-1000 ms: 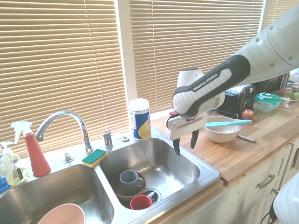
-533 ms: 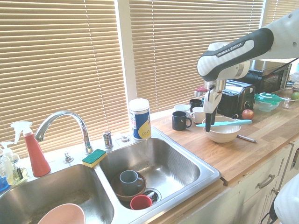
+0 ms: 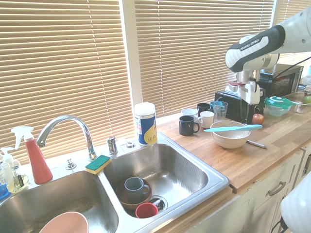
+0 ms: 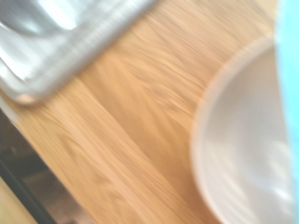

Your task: Put the knife into the sink

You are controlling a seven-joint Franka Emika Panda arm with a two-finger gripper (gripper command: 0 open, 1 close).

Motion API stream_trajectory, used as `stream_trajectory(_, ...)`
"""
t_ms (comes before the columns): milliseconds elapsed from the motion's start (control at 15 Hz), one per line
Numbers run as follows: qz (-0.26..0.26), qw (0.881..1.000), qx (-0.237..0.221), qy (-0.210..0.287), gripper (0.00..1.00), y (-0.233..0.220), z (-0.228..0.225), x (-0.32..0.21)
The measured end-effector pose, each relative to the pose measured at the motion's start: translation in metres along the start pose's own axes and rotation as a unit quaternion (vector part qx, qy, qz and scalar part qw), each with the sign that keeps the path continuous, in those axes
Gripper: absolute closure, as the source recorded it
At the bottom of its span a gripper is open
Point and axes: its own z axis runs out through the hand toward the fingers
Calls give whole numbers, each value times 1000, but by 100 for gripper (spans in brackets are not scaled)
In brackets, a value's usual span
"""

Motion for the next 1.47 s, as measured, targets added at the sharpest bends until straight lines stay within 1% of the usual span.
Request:
stream_trajectory(133, 13, 1000, -3, 12, 0, 16, 15, 17)
stream_trajectory(267, 24, 999, 1, 25, 0, 19, 32, 32)
stream_trajectory(533, 27, 1000, 4, 10, 0, 22, 57, 42)
stream_trajectory(600, 29, 1000, 5, 6, 100, 24, 61, 41)
stream_trajectory(1000, 34, 999, 12, -8, 100, 20, 78, 41)
stream_trajectory(1467, 47, 999, 15, -11, 100, 26, 81, 35)
